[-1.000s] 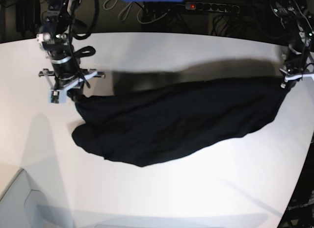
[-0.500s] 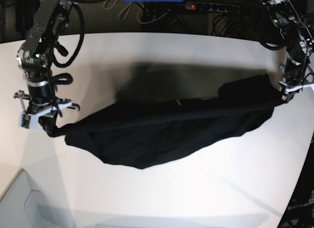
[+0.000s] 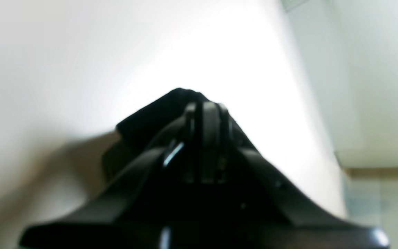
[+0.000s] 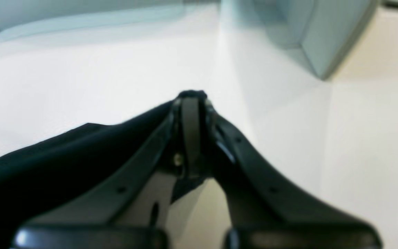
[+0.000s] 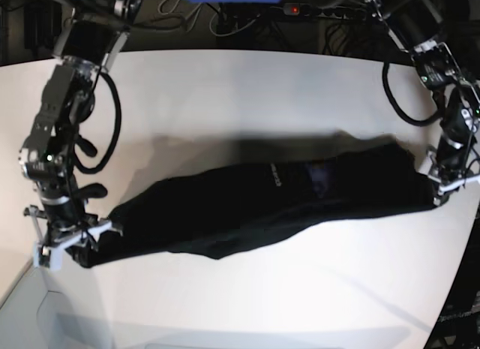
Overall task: Layout the t-shirt on the table in an organized manner, then fold the t-shirt properly
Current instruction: 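Swing the held shirt up and lay it flat on the table, then release the shirt and move both grippers to its hem edge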
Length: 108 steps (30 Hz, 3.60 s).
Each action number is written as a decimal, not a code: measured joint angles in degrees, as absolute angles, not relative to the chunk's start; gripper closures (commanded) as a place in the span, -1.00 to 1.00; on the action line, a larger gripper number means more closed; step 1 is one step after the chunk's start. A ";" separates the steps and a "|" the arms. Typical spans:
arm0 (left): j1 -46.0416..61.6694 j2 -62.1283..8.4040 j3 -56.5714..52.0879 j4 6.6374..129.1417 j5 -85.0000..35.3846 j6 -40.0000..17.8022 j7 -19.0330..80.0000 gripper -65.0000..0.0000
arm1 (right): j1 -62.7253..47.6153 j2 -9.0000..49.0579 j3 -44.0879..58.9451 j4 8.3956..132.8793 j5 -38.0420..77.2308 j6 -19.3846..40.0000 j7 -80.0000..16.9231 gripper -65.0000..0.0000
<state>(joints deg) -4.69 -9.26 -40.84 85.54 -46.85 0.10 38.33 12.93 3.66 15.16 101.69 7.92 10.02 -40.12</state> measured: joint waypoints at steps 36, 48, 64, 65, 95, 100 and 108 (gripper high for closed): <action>-37.91 -15.31 -21.39 74.59 -44.18 0.49 43.48 1.00 | 32.18 12.69 10.81 91.46 4.51 9.39 -43.29 1.00; -2.28 -14.39 -28.71 83.33 -60.58 -0.34 46.76 0.99 | 10.48 8.36 10.55 92.29 4.93 10.07 -38.15 1.00; 5.72 -13.67 -35.57 83.22 -62.87 -0.67 60.93 -0.24 | 6.98 8.56 10.52 91.11 4.84 10.04 -42.72 0.10; 5.72 -13.56 -36.77 83.50 -62.87 -0.67 62.04 -0.39 | 6.31 8.62 10.94 93.03 4.97 10.04 -42.65 0.04; -27.73 -14.33 -33.01 59.16 -37.85 0.19 50.83 -1.00 | -4.86 -7.97 -20.03 95.22 4.73 9.65 -40.75 -0.17; -28.16 -14.63 -15.92 54.50 -37.95 0.25 35.48 -1.00 | -7.46 -7.92 -23.70 94.74 4.75 9.63 -38.44 -0.17; -29.17 -15.14 0.99 39.13 -38.35 -1.13 21.02 -1.00 | -9.28 -5.63 -23.70 94.98 4.84 9.63 -38.28 -0.17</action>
